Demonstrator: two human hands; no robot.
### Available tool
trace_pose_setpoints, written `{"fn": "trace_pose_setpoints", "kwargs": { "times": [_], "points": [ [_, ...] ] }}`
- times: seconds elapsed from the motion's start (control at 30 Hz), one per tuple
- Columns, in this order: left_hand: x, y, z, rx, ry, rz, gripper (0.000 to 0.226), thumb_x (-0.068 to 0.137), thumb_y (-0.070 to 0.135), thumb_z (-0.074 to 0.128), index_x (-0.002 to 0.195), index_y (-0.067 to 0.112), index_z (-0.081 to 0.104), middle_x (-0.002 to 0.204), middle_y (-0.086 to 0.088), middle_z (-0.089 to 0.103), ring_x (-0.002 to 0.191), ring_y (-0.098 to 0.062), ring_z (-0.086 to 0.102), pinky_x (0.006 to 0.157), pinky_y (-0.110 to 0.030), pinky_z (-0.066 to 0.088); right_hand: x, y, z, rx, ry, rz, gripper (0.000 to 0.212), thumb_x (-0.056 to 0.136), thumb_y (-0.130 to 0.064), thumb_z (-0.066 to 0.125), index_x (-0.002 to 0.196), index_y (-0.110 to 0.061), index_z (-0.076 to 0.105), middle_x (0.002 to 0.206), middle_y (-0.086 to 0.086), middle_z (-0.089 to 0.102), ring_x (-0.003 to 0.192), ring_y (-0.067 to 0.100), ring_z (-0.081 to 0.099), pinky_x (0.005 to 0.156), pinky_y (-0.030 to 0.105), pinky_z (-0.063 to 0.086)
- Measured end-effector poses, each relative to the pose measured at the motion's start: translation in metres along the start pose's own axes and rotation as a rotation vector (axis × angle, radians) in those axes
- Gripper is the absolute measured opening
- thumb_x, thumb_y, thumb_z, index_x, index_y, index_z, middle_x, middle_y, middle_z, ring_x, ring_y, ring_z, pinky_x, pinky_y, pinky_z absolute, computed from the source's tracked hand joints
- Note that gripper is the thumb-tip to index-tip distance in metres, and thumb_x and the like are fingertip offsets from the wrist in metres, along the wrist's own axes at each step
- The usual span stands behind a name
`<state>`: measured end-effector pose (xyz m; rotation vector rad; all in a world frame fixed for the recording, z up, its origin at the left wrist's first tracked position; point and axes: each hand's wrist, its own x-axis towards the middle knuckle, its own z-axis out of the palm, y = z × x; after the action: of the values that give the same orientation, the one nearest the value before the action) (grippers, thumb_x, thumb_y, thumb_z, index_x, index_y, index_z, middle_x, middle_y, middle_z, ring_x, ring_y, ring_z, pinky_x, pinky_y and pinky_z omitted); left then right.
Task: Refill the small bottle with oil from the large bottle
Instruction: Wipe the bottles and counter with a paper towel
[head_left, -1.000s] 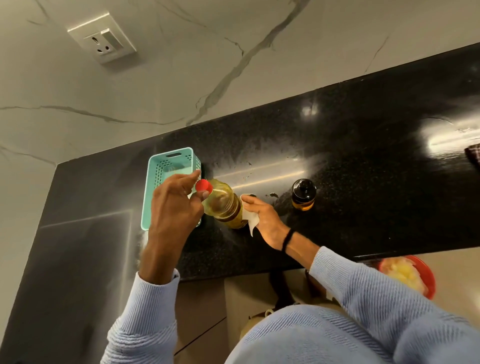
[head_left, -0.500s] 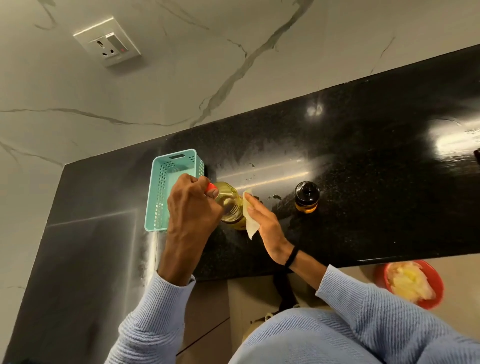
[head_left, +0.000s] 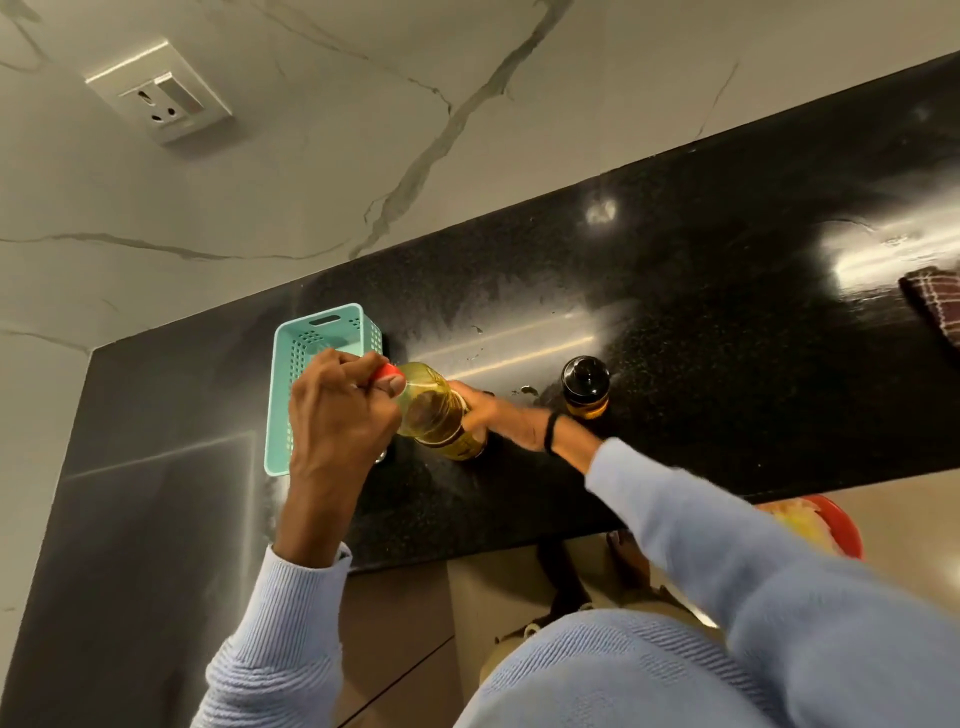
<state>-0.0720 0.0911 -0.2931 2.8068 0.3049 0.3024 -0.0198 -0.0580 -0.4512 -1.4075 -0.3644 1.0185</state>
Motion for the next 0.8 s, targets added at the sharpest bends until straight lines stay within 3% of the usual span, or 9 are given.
{"fn": "trace_pose_setpoints", "kwargs": {
  "times": [0.07,0.17,0.27,0.33,0.43,0.6,0.8],
  "points": [
    [-0.002,0.000,0.000,-0.010,-0.001,-0.013,0.020,0.085,0.027,0.072,0.101,0.017,0.079,0.091,-0.003,0.065,0.086,-0.021,0.060,0.077,-0.036,0.051,-0.012,0.026,0.016,0.029,0.062,-0.047,0.107,0.060,-0.009,0.056,0.157,-0.025,0.014,0.155,0.009,0.027,0.131,0.025,0.040,0.074,0.017,0.052],
    [-0.004,0.001,-0.001,-0.025,0.004,-0.008,0.019,0.085,0.027,0.073,0.099,0.016,0.079,0.091,-0.005,0.066,0.084,-0.022,0.060,0.076,-0.038,0.053,-0.017,0.043,0.031,-0.032,0.157,-0.076,0.117,0.058,0.000,0.058,0.156,-0.031,0.003,0.160,0.001,0.009,0.141,0.027,0.023,0.076,0.013,0.052],
    [-0.002,0.005,0.000,-0.010,-0.024,0.004,0.020,0.085,0.029,0.073,0.101,0.018,0.079,0.093,-0.006,0.066,0.086,-0.023,0.060,0.077,-0.038,0.053,0.001,0.022,0.017,-0.047,0.128,0.034,0.111,0.058,0.005,0.057,0.155,-0.022,0.012,0.133,0.006,0.038,0.110,0.023,0.047,0.067,0.035,0.057],
    [-0.002,0.006,0.000,0.001,-0.014,-0.008,0.019,0.085,0.031,0.072,0.098,0.020,0.079,0.092,-0.004,0.066,0.084,-0.022,0.060,0.076,-0.036,0.052,0.009,0.007,0.005,-0.108,0.069,0.113,0.106,0.052,0.000,0.052,0.151,-0.016,0.020,0.112,-0.004,0.047,0.099,0.017,0.050,0.057,0.023,0.050],
    [0.000,0.001,0.001,-0.001,-0.026,-0.036,0.017,0.086,0.033,0.072,0.097,0.023,0.078,0.091,-0.001,0.065,0.084,-0.020,0.061,0.074,-0.032,0.048,0.001,0.006,0.004,-0.084,0.024,0.127,0.102,0.051,-0.001,0.051,0.149,-0.016,0.025,0.110,-0.003,0.049,0.099,0.016,0.050,0.055,0.017,0.045],
    [-0.002,-0.002,0.002,0.022,-0.024,-0.062,0.015,0.086,0.032,0.072,0.097,0.025,0.078,0.091,-0.001,0.064,0.083,-0.019,0.058,0.072,-0.027,0.042,-0.020,0.000,0.026,0.115,0.139,0.004,0.101,0.060,0.012,0.054,0.151,-0.023,0.025,0.134,0.011,0.046,0.118,0.027,0.051,0.072,0.032,0.052],
    [0.001,-0.003,0.003,0.021,-0.012,-0.084,0.020,0.084,0.033,0.071,0.100,0.024,0.078,0.094,-0.002,0.066,0.086,-0.021,0.061,0.074,-0.028,0.044,0.002,-0.052,0.023,-0.004,0.107,-0.092,0.093,0.063,0.009,0.060,0.147,-0.022,0.034,0.131,0.011,0.053,0.119,0.027,0.056,0.095,0.041,0.054]
  ]
}}
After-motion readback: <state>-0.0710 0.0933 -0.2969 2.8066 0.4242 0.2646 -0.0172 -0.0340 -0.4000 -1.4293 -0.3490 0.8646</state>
